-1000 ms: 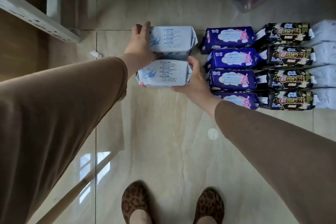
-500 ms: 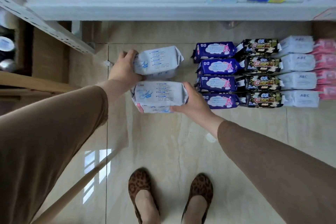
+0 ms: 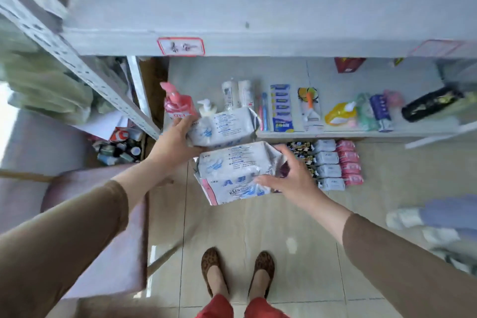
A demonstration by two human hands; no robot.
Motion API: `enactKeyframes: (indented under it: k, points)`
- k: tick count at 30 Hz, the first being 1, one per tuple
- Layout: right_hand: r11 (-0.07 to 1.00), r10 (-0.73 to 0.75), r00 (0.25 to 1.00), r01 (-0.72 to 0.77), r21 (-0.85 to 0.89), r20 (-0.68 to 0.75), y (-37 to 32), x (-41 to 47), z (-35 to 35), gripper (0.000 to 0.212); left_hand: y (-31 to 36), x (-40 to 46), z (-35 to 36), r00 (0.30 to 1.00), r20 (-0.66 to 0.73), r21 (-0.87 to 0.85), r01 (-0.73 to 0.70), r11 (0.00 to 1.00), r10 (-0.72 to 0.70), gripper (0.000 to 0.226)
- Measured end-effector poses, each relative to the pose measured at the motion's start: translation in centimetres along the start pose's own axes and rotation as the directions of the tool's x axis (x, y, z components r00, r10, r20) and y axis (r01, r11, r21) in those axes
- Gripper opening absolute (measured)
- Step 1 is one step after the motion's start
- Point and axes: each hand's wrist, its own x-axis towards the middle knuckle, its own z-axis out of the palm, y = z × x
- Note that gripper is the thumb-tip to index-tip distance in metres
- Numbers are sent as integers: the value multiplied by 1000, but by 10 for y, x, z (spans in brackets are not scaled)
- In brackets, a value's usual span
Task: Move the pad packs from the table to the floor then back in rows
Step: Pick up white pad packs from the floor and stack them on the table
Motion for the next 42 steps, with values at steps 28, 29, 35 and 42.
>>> enactKeyframes:
  k: [28,29,35,42]
  points:
    - [944,-290,957,285,167,6,-273,137,-168,59,224,244,-264,969,-225,127,-76,989,103,76]
    - [943,-288,958,283,176,0,-272,145,-168,60,222,258,-265,971,-216,136,-78,988,106,75]
    - [940,-243,970,244,240,-35,-274,189,-154,62,210,328,-275,979,-143,158,-123,980,146,81]
    - [944,-205,977,212,252,-56,-283,228,-143,59,199,369,-276,977,-82,78,-192,978,198,78]
